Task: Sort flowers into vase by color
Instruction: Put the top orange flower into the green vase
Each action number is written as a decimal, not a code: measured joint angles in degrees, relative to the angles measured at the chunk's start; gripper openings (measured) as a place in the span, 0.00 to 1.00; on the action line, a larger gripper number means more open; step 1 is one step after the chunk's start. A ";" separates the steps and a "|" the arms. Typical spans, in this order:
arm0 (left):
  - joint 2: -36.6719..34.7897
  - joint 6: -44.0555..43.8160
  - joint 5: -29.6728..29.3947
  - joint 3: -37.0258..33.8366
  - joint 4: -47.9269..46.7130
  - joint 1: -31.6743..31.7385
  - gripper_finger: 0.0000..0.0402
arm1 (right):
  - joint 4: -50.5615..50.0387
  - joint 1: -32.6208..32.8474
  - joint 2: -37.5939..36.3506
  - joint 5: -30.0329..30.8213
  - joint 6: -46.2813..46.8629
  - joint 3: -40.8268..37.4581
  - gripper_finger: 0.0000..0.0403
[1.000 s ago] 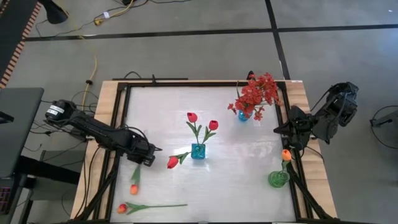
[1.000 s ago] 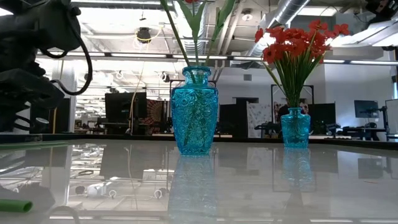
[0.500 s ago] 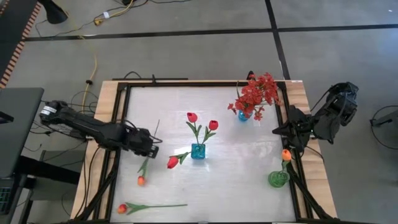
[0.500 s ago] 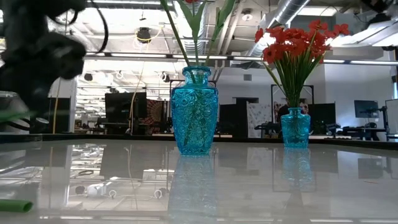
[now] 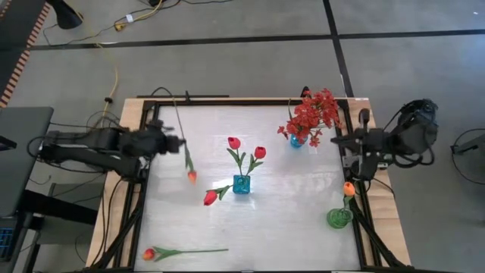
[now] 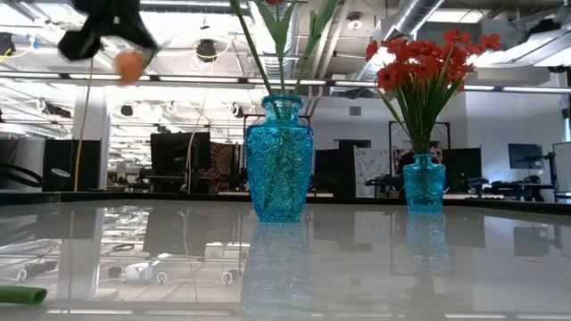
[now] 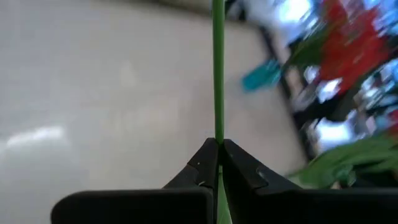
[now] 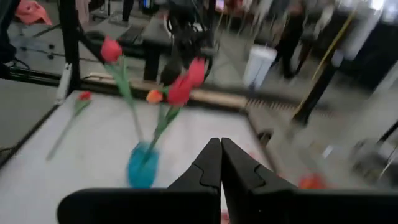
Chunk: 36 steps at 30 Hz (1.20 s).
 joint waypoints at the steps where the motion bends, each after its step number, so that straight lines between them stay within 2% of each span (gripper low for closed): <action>1: -0.39 1.74 -1.37 1.65 0.19 0.79 0.00 | 2.56 -0.02 0.00 0.25 -4.54 0.14 0.08; 8: -0.62 14.93 -6.83 12.71 5.17 6.25 0.00 | 18.89 0.00 1.00 0.26 -32.65 0.25 0.08; 11: -0.69 20.75 -8.72 15.10 14.61 8.40 0.00 | 23.82 0.00 2.12 0.22 -40.99 0.25 0.08; 13: -0.68 24.33 -7.98 15.60 23.86 9.58 0.00 | 26.48 0.00 3.10 -0.04 -45.33 0.25 0.08; 16: 0.49 26.06 -3.50 15.62 36.66 11.53 0.00 | 29.84 0.00 5.01 -0.79 -51.22 0.25 0.08; 19: 3.23 22.82 3.13 15.62 45.15 12.88 0.00 | 32.43 0.00 7.33 -1.07 -58.25 0.25 0.08; 26: 17.58 14.89 15.63 16.59 68.71 12.44 0.00 | 35.80 -2.01 13.57 -0.58 -74.33 0.25 0.08; 30: 28.16 13.15 21.02 23.02 72.11 11.35 0.00 | 36.37 -5.42 16.19 0.34 -77.15 0.23 0.13; 36: 43.93 12.11 30.21 37.32 72.32 8.32 0.00 | 38.62 -11.01 16.96 -1.68 -77.94 0.23 0.26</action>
